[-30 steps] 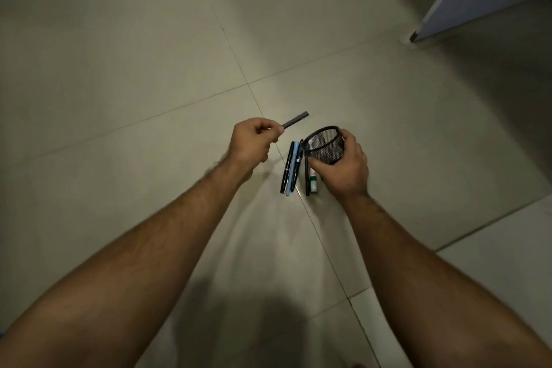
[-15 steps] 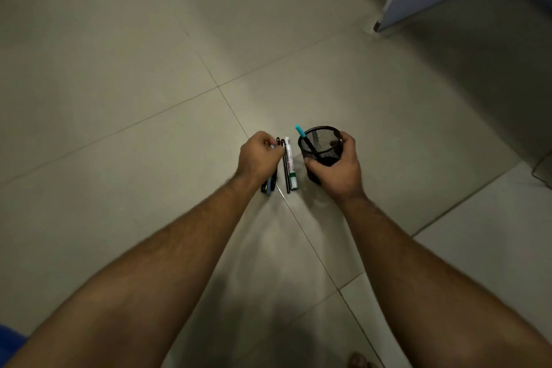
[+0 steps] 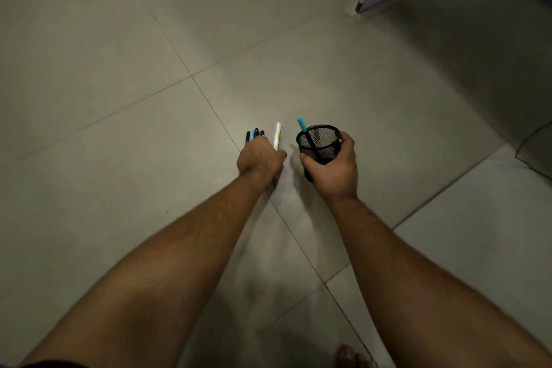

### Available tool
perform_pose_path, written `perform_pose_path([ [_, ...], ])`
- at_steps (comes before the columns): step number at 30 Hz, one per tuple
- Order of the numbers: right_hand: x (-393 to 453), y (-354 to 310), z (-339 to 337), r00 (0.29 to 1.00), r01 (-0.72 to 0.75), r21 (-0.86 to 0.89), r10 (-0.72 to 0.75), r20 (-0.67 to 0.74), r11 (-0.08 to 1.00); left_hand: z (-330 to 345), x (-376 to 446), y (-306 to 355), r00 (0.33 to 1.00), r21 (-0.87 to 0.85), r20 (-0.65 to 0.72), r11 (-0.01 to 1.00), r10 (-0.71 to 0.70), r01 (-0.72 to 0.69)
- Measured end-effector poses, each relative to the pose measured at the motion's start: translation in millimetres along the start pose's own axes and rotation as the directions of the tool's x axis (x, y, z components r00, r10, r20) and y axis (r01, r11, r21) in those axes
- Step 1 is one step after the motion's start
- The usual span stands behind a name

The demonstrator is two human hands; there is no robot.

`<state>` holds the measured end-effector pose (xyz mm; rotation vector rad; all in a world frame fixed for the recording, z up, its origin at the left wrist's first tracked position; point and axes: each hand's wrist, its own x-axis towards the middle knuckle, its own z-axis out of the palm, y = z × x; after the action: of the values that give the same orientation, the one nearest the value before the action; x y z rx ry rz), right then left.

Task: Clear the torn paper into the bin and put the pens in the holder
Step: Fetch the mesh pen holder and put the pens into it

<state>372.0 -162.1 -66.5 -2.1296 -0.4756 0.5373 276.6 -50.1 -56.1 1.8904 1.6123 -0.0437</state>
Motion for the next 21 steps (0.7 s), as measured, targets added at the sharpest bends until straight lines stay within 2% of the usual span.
perform_pose_path([
  [5,4.1,-7.6,3.0,0.998,0.04,-0.058,-0.042,-0.036,0.998,-40.0,-0.2,-13.5,1.0,-0.313,-0.006,0.949,0.031,-0.031],
  [7,6.4,-14.0,5.7,0.995,0.078,-0.08,-0.082,-0.054,0.994,-51.8,-3.5,-11.3,0.991,-0.362,0.021,0.925,0.13,-0.114],
  [9,7.8,-21.3,9.5,0.991,0.122,-0.073,-0.125,-0.047,0.99,-62.2,-5.2,-3.7,0.956,-0.243,0.038,0.931,0.29,-0.272],
  [11,6.8,-27.9,13.8,0.989,0.144,-0.061,-0.146,-0.027,0.988,-69.0,-4.9,6.5,0.929,-0.069,0.062,0.93,0.365,-0.361],
  [15,1.2,-31.8,19.0,0.984,0.177,-0.039,-0.176,0.04,0.983,-61.8,-3.6,19.4,0.898,-0.028,0.084,0.902,0.431,-0.431],
  [16,0.5,-31.0,18.4,0.985,0.166,-0.02,-0.165,0.046,0.986,-59.2,-4.5,19.7,0.897,-0.093,0.055,0.897,0.439,-0.433],
  [18,-0.7,-28.0,15.2,0.988,0.145,-0.016,-0.144,0.047,0.989,-53.3,-5.8,14.0,0.933,-0.362,-0.059,0.864,0.354,-0.351],
  [20,-1.3,-24.5,9.0,0.99,0.133,-0.039,-0.131,0.043,0.99,-45.2,-9.6,2.0,0.981,-0.674,-0.107,0.713,0.161,-0.191],
  [21,-1.5,-22.3,6.0,0.992,0.122,-0.043,-0.121,0.038,0.992,-38.4,-11.3,-6.9,0.994,-0.76,-0.097,0.64,0.054,-0.109],
])
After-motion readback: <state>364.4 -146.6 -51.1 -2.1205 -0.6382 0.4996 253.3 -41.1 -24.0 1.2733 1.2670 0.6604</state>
